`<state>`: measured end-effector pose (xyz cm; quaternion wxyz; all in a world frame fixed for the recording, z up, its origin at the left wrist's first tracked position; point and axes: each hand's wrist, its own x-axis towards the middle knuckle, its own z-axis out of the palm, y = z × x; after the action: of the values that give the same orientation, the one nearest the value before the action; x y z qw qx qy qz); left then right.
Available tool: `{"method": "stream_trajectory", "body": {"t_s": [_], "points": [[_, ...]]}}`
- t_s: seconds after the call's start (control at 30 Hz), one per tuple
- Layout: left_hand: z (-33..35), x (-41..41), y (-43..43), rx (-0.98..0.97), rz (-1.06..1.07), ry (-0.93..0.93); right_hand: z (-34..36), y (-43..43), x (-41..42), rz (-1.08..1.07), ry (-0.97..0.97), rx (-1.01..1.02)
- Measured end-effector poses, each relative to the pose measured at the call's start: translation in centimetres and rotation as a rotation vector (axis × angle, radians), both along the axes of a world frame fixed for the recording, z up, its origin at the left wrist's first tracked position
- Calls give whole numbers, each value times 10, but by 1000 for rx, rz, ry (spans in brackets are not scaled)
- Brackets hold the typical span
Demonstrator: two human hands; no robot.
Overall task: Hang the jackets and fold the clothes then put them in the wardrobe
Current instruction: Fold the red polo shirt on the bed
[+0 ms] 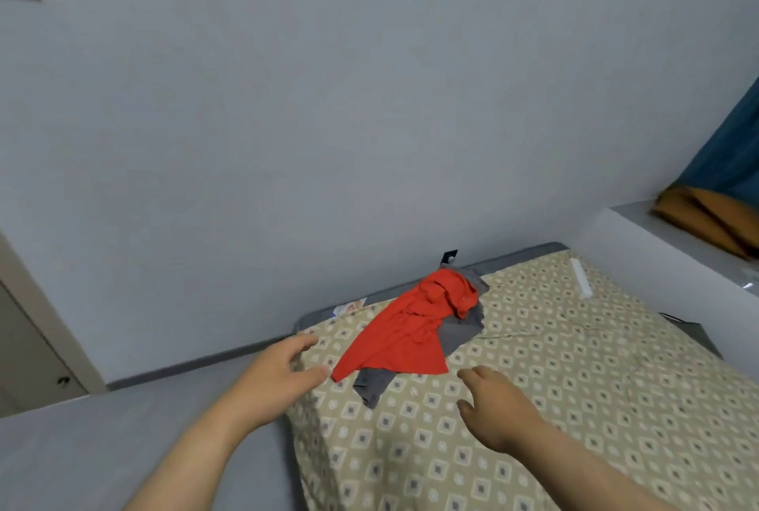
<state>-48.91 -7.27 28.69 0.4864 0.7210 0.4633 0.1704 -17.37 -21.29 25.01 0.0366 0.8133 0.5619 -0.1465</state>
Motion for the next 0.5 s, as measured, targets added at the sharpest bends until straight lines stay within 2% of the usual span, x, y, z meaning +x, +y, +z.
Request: {"method": "stream_trajectory", "body": {"t_s": [0.23,0.37,0.5], "points": [[-123,94,11,-215,161,-133,-106,57,76,121,-12,1],[-210,154,20,-319,206,-106,-201,79,107,162,6,-64],[-310,196,32,-357,174,-24,-303,89,137,203,11,-231]]}}
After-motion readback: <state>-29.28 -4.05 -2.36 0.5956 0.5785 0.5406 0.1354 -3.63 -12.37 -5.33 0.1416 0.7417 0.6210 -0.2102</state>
